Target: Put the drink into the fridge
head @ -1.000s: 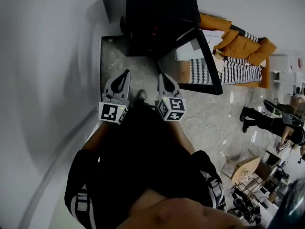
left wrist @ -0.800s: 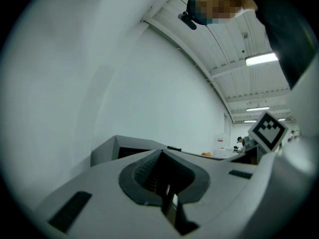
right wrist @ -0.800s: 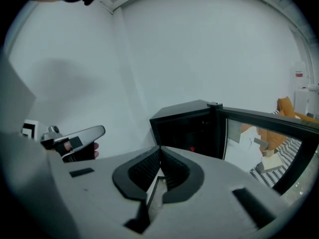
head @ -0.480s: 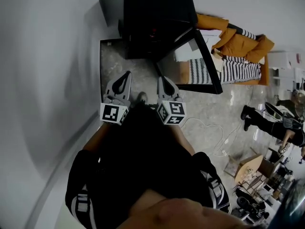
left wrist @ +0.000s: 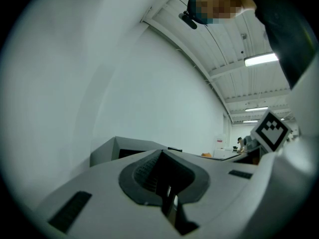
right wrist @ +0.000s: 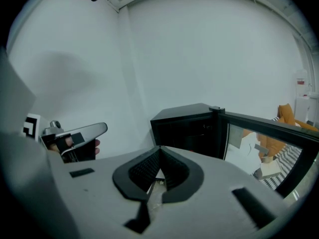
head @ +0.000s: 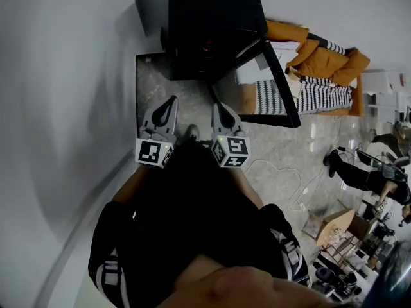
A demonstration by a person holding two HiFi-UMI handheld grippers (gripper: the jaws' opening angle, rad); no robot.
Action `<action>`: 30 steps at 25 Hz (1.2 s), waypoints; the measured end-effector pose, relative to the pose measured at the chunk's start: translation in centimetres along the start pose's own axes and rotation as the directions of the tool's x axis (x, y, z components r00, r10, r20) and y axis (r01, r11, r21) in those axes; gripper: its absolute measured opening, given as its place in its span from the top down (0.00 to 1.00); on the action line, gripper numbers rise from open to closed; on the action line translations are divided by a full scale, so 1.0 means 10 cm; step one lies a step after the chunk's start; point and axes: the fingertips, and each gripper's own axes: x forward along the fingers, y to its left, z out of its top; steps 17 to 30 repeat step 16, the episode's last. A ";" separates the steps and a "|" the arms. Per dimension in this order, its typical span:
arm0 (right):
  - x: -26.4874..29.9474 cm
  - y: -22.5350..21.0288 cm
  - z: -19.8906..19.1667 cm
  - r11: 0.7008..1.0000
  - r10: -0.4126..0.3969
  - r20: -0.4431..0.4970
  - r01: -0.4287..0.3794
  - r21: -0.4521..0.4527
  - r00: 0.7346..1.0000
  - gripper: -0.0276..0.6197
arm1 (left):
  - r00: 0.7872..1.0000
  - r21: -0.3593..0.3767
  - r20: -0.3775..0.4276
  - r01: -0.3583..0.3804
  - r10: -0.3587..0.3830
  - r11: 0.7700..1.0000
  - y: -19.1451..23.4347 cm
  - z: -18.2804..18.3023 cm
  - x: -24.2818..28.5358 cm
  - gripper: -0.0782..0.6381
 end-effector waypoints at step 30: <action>-0.05 -0.01 -0.01 1.000 -0.003 -0.004 0.003 -0.007 1.000 0.96 | 1.000 -0.003 -0.004 0.012 -0.012 1.000 -0.07 -0.02 0.01 0.88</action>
